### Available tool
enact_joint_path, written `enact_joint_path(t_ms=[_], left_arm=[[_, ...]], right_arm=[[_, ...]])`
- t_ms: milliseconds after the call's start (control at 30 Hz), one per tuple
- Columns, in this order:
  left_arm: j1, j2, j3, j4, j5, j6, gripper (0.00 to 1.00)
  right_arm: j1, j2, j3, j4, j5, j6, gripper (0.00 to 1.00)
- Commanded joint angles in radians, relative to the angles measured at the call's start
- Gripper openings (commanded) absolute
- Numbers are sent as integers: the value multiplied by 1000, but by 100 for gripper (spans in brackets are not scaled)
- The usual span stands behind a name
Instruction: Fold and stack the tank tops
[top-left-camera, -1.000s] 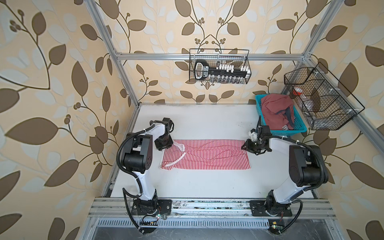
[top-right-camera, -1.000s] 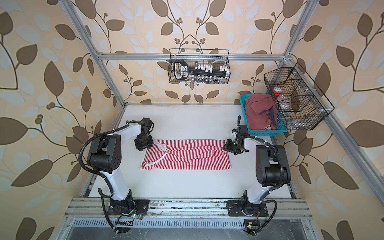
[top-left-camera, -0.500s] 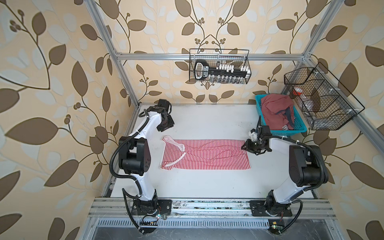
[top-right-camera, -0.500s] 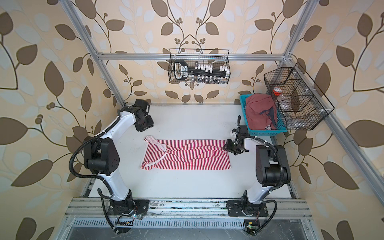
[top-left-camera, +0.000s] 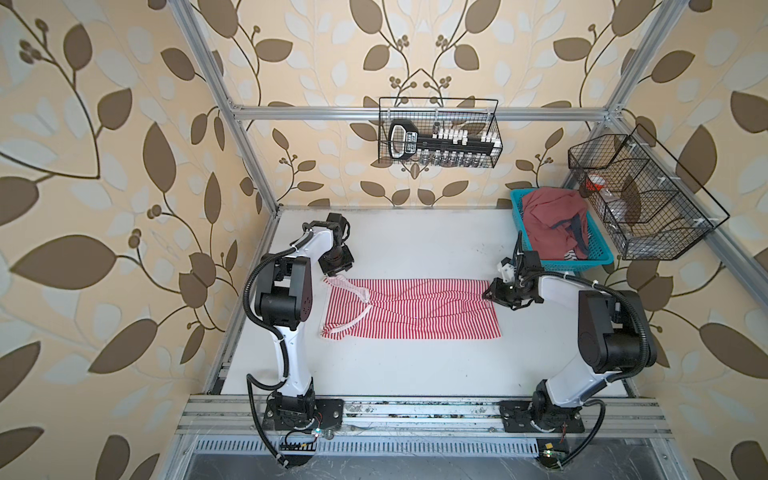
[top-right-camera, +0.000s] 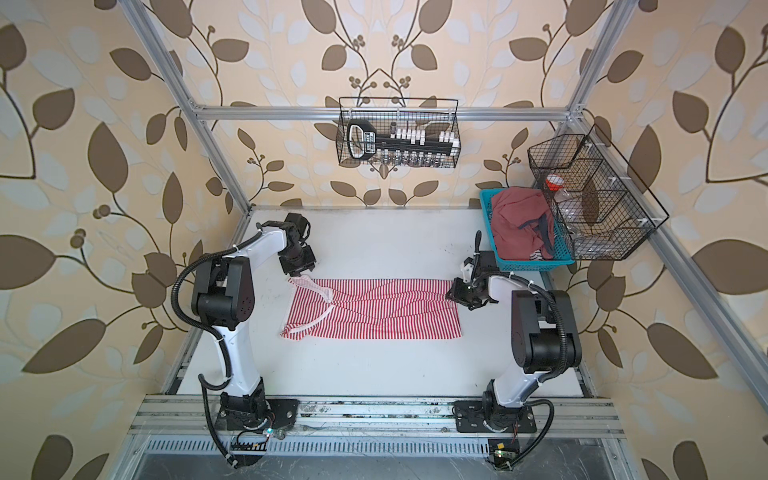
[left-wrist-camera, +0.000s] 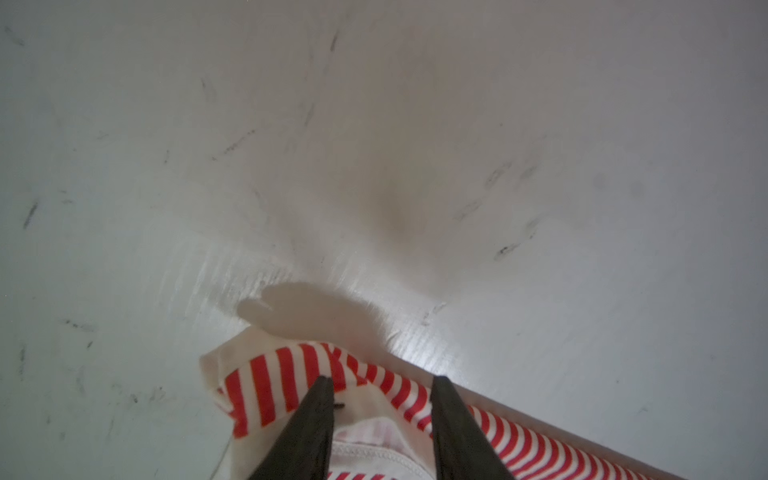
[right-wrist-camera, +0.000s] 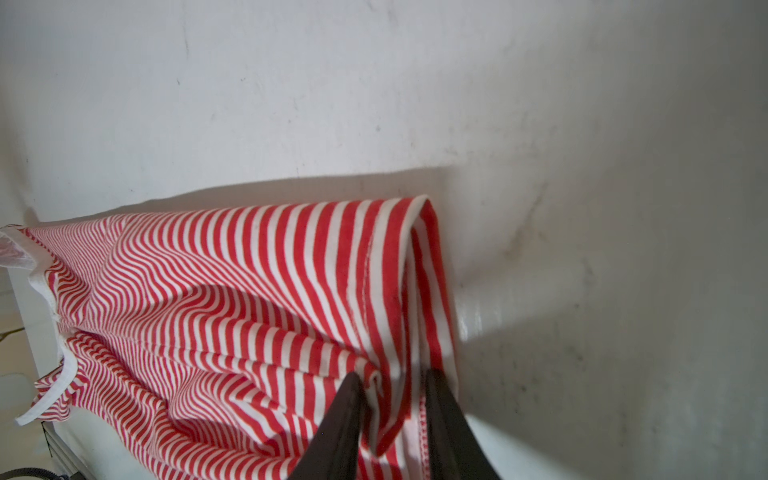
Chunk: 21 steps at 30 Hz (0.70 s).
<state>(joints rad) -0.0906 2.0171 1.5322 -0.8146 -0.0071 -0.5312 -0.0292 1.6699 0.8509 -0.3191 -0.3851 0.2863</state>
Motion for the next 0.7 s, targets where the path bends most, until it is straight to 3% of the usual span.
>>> enact_joint_path(t_ms=[0,667], left_arm=[[15,-88,-36,-2,-21,-3,40],[82,-115,-207,33,-86,10,41]], right_arm=[[-3,34,0,-58,33,-26,29],[-9,46,2,-83,70,-24,29]])
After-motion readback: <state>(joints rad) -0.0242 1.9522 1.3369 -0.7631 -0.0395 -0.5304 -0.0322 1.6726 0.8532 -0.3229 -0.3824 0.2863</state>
